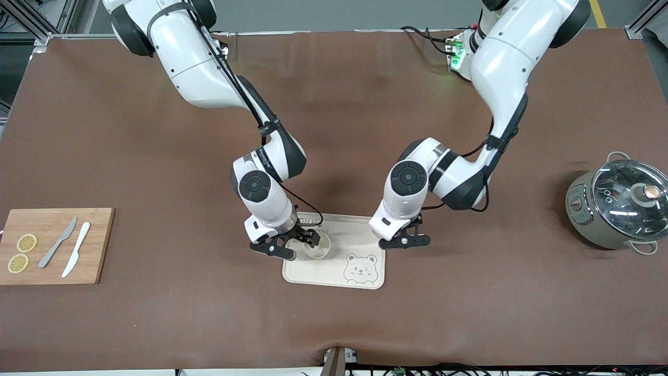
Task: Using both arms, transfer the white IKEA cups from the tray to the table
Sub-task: 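Close the left and right grippers on the cup rims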
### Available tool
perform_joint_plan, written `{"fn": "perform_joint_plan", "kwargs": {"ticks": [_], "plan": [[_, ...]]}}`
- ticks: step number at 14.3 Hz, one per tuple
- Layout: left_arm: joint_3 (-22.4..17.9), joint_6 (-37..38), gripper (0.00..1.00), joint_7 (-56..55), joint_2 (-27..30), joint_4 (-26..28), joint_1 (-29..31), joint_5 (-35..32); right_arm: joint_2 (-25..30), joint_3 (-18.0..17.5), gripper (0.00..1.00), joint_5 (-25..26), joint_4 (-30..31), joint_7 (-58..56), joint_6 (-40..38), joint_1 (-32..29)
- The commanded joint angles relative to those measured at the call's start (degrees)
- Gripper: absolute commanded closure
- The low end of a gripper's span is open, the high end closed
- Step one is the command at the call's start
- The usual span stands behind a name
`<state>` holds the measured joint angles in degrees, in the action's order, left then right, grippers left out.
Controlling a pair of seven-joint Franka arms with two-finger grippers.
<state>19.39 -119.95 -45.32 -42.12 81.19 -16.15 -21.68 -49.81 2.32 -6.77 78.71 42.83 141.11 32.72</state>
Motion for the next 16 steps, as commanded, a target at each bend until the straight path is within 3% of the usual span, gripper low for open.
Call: {"fn": "perform_joint_plan", "kwargs": {"ticks": [1, 4, 8, 12, 14, 16], "plan": [[3.5, 1.0, 1.0, 0.1, 6.3, 6.9, 5.3, -0.8, -0.9, 0.6, 0.0, 0.2, -1.6, 1.2, 0.5, 0.6], [16.9, -3.3, 1.0, 3.3, 11.7, 17.2, 21.8, -0.9, -1.1, 0.6, 0.0, 0.1, -1.6, 1.3, 0.6, 0.7], [38.1, -16.5, 1.0, 11.7, 18.7, 37.0, 52.5, -1.7, -1.1, 0.6, 0.0, 0.1, -1.6, 1.2, 0.6, 0.7], [58.2, -29.5, 1.0, 15.6, 20.5, 52.2, 81.5, -4.2, -1.1, 0.6, 0.0, 0.1, -1.6, 1.2, 0.7, 0.8], [62.4, -33.1, 1.0, 15.7, 19.9, 57.4, 90.9, -10.5, -1.1, 0.6, 0.0, 0.0, -1.6, 1.2, 0.7, 0.8], [64.1, -33.8, 1.0, 15.7, 19.7, 60.2, 95.9, -14.9, -1.1, 0.6, 0.2, 0.0, -1.6, 1.2, 0.7, 0.8]]}}
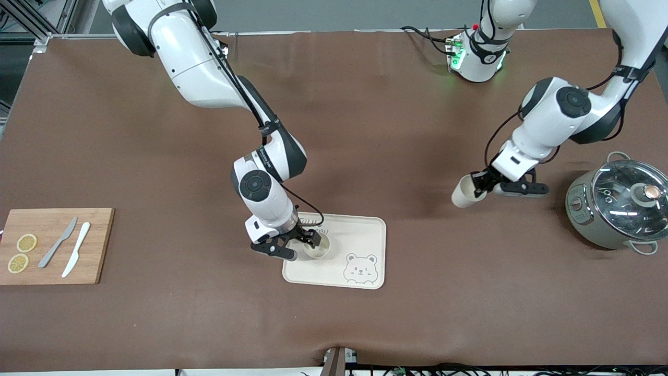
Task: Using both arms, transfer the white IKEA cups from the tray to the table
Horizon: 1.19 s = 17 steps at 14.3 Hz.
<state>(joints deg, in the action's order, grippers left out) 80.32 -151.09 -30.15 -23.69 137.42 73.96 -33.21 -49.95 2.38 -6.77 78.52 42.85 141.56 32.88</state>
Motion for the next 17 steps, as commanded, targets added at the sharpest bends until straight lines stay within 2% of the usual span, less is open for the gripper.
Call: {"fn": "perform_joint_plan", "kwargs": {"ticks": [1, 3, 7, 10, 15, 17], "plan": [[3.9, -4.2, 1.0, 0.5, 0.8, 5.6, 8.1, -5.1, -0.9, 0.5, 0.3, 0.0, -1.4, 1.2, 0.2, 0.6], [3.9, -6.2, 1.0, 0.5, 0.1, 7.9, 11.0, -9.1, -0.9, 0.5, 0.41, -0.1, -1.4, 1.2, 0.2, 0.5], [4.0, -6.2, 1.0, 0.4, -0.4, 10.1, 12.1, -10.0, -0.9, 0.5, 0.68, -0.1, -1.4, 1.2, 0.2, 0.5], [4.0, -6.1, 1.0, 0.4, -0.4, 10.7, 12.1, -10.1, -0.9, 0.5, 0.75, -0.1, -1.4, 1.2, 0.2, 0.5], [3.3, -6.1, 1.0, 2.4, -0.7, 10.7, 12.1, -10.0, -0.9, 0.5, 1.0, -0.1, -1.4, 1.2, 0.2, 0.6], [1.4, -6.1, 1.0, 3.5, -0.7, 10.7, 11.9, -10.1, -0.8, 0.5, 1.0, -0.1, -1.4, 1.2, 0.1, 0.6]]}}
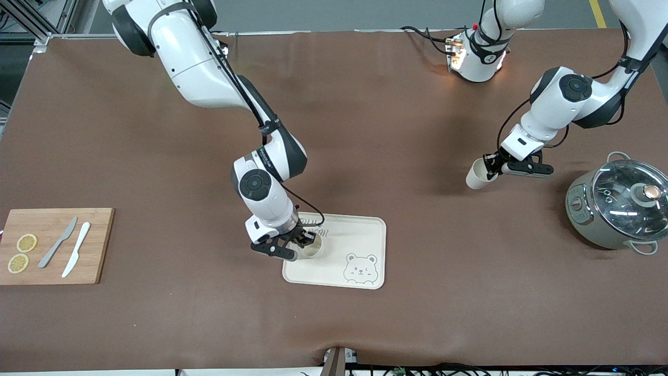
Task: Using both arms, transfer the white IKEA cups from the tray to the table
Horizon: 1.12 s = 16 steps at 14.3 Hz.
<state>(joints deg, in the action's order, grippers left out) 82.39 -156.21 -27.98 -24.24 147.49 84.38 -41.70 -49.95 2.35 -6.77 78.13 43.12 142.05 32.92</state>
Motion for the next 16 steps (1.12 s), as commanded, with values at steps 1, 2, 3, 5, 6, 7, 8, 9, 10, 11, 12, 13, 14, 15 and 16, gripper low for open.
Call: {"fn": "perform_joint_plan", "kwargs": {"ticks": [1, 2, 3, 5, 6, 7, 8, 9, 10, 11, 12, 13, 14, 15, 16], "plan": [[-0.8, -0.9, 1.0, 2.0, -0.1, 0.6, 1.5, -1.5, -0.8, 0.5, 1.0, -0.1, -1.1, 0.9, -0.4, 0.6], [-0.8, -0.8, 1.0, 2.2, -0.1, 0.6, 1.5, -1.5, -0.8, 0.5, 1.0, -0.1, -1.1, 0.8, -0.4, 0.6], [-0.9, -0.8, 1.0, 2.3, -0.1, 0.4, 1.4, -1.5, -0.8, 0.5, 1.0, 0.0, -1.1, 0.9, -0.5, 0.6], [-1.1, -0.7, 1.0, 2.3, -0.9, 0.1, 1.1, -1.5, -0.6, 0.5, 1.0, 0.0, -1.1, 0.7, -0.7, 0.6], [-2.1, -0.7, 1.0, 2.4, -0.9, -0.2, 0.6, -1.5, -0.4, 0.5, 1.0, 0.0, -1.1, 0.7, -1.1, 0.6], [-3.0, -0.7, 1.0, 2.4, -1.0, -0.7, -0.9, -1.5, -0.2, 0.5, 1.0, -0.1, -1.1, 0.7, -1.2, 0.6], [-4.9, -0.6, 1.0, 2.3, -1.0, -1.5, -3.0, -1.5, 0.1, 0.5, 1.0, -0.2, -1.1, 0.7, -1.3, 0.6], [-7.5, -0.6, 1.0, 2.3, -1.1, -2.3, -6.0, -1.5, 0.6, 0.5, 1.0, -0.3, -1.1, 0.7, -1.5, 0.6], [-10.3, -0.6, 1.0, 2.2, -1.1, -3.2, -8.9, -1.5, 1.3, 0.5, 1.0, -0.5, -1.1, 0.6, -1.8, 0.5], [-12.4, -0.7, 1.0, 2.1, -1.2, -4.0, -11.5, -1.5, 1.6, 0.5, 1.0, -0.4, -1.1, 0.6, -3.3, 0.5], [-13.7, -0.7, 1.0, 2.1, -1.6, -4.6, -12.8, -1.5, 1.9, 0.5, 1.0, -0.3, -1.1, 0.6, -5.1, 0.5], [-14.1, -0.6, 1.0, 2.1, -1.9, -4.8, -13.1, -1.5, 2.6, 0.5, 1.0, -0.3, -1.1, 0.6, -6.5, 0.4], [-14.1, -0.7, 1.0, 2.1, -2.3, -5.2, -13.1, -1.5, 3.4, 0.6, 1.0, -0.3, -1.1, 0.6, -7.4, 0.3], [-14.1, -0.7, 1.0, 2.1, -2.3, -5.4, -13.2, -1.5, 4.4, 0.7, 1.0, -0.2, -1.1, 0.5, -8.4, 0.0], [-14.1, -0.6, 1.0, 2.1, -2.3, -5.5, -13.3, -1.5, 5.7, 0.7, 1.0, -0.1, -1.1, 0.2, -10.1, -0.3]]}}
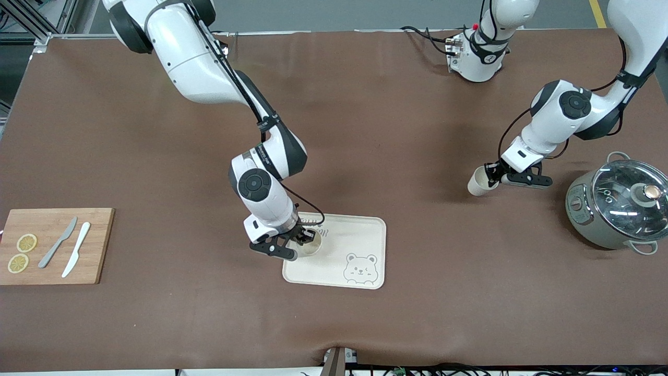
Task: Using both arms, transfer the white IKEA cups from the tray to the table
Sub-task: 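Lift the cup off the tray toward the cutting board with the right gripper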
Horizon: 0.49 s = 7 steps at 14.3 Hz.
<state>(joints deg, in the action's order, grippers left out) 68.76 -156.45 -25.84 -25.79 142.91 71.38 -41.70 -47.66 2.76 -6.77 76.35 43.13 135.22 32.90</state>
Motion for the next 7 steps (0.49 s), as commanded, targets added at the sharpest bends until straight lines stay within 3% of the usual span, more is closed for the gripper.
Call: {"fn": "perform_joint_plan", "kwargs": {"ticks": [1, 7], "plan": [[-0.5, -0.3, 1.0, 0.0, -1.2, -1.1, -0.4, -1.5, 4.6, 0.4, 1.0, -0.1, 0.7, -0.1, -5.5, -1.0], [-6.4, -0.3, 1.0, -0.1, -2.2, -3.9, -7.2, -1.6, 12.5, 0.1, 1.0, -0.7, 1.1, -10.5, -18.6, -8.0]]}}
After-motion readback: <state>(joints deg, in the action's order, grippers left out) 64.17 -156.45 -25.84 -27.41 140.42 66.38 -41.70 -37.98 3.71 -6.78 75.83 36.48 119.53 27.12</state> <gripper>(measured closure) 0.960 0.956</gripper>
